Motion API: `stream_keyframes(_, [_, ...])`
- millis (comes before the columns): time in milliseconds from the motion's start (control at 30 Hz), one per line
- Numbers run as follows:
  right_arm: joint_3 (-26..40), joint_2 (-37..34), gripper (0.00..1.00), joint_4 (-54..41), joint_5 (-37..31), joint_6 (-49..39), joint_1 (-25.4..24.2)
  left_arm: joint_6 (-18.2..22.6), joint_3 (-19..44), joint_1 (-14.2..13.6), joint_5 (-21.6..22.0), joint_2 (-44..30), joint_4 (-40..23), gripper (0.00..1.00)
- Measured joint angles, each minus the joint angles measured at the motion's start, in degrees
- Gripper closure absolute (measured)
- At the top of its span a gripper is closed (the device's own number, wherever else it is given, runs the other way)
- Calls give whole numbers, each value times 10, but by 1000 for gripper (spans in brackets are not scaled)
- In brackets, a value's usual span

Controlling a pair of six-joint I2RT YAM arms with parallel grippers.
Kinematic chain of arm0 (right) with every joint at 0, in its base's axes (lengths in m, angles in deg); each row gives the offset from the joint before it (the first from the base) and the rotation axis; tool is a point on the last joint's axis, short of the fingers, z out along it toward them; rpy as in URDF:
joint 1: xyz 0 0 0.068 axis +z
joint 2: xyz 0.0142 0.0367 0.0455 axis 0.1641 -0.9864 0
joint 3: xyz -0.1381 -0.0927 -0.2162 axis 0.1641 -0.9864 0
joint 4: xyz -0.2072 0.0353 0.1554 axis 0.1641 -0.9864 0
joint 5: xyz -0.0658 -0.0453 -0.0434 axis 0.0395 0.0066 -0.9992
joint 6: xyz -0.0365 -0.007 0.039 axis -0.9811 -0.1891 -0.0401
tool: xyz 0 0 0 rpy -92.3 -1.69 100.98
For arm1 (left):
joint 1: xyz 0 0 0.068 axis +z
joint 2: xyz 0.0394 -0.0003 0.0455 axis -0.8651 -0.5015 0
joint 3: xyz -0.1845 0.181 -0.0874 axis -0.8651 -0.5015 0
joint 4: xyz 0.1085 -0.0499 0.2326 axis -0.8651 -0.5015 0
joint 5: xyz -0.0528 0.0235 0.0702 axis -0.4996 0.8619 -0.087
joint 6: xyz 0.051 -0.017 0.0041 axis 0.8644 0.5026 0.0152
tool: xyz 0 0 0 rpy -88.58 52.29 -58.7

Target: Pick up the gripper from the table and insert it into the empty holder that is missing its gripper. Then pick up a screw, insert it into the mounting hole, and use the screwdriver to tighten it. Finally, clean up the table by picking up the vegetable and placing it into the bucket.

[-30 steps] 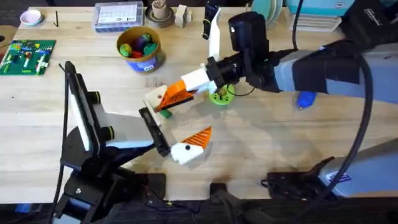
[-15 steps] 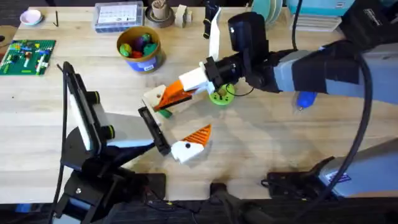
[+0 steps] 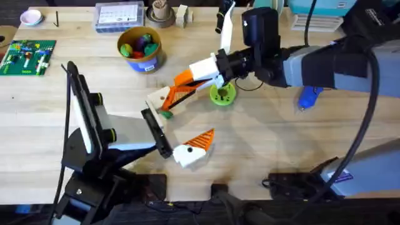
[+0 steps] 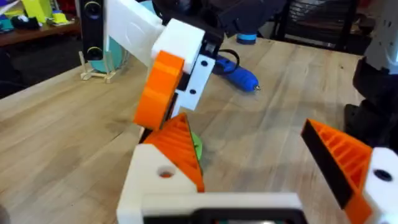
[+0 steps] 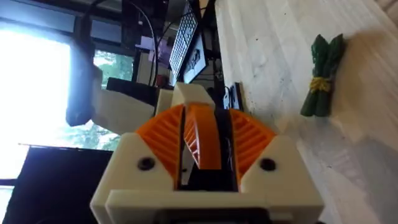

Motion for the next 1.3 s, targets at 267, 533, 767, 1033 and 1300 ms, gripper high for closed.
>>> stream_keyframes(267, [0, 0, 512, -2, 20, -17, 0, 0, 0, 0, 3, 0, 0, 7])
stream_keyframes(533, [0, 0, 456, -9, 65, -38, 0, 0, 0, 0, 10, 0, 0, 8])
stream_keyframes(767, [0, 0, 455, -80, 75, -70, 0, 0, 0, 0, 14, 0, 0, 8])
stream_keyframes(1033, [0, 0, 456, -86, 65, -88, 0, 0, 0, 0, 16, 0, 0, 8])
stream_keyframes(1300, [0, 0, 710, -87, 40, -93, 0, 0, 0, 0, 16, 0, 0, 8])
